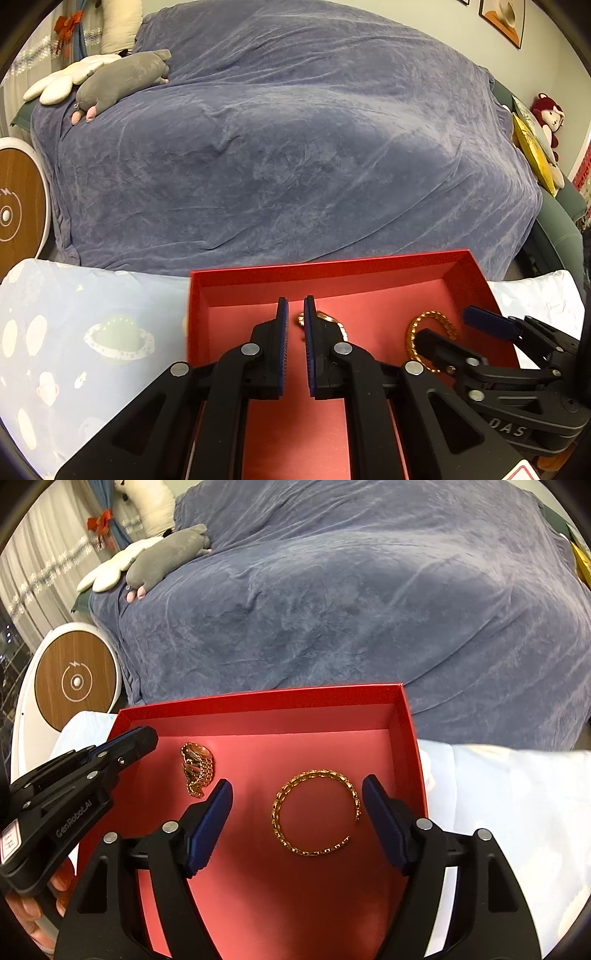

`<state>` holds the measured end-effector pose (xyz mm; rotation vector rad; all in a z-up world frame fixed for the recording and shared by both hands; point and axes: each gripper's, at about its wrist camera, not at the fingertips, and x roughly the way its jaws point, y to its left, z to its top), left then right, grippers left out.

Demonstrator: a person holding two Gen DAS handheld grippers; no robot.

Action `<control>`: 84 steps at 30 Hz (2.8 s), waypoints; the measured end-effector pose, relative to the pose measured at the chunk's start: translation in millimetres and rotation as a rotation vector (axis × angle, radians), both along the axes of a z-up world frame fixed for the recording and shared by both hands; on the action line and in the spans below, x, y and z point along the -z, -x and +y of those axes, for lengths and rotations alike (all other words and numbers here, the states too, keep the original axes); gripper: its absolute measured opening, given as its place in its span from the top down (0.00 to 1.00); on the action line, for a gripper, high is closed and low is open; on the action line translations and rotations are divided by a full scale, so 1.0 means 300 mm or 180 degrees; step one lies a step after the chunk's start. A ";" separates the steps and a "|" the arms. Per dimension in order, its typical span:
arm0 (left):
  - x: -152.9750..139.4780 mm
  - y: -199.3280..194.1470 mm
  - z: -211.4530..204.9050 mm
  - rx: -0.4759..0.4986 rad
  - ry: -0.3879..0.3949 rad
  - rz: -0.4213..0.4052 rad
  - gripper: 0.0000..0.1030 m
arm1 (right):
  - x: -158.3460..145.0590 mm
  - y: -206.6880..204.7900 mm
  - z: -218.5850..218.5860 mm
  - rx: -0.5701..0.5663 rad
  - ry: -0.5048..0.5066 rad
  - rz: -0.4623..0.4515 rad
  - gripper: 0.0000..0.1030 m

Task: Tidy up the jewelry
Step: 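Carry the ring with the left gripper into the red box while the right gripper drops the bangle there, then move the right gripper to the pearl strand and close on it, then grasp the silver heart pendant with the left gripper while the right gripper holds the pearls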

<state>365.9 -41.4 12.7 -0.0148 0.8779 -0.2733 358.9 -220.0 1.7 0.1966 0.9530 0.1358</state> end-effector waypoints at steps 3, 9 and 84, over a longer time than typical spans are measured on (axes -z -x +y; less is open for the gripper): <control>0.001 0.010 0.005 -0.0029 -0.0019 -0.0011 0.93 | -0.003 0.019 -0.010 0.0087 -0.0072 -0.0022 0.32; -0.077 0.104 0.041 -0.0069 -0.0002 -0.0141 0.93 | -0.110 0.147 -0.037 0.0153 0.0058 -0.0324 0.32; 0.077 0.873 0.136 -0.0061 -0.0078 0.0279 0.38 | 0.010 0.771 -0.019 0.0046 0.0288 0.0088 0.86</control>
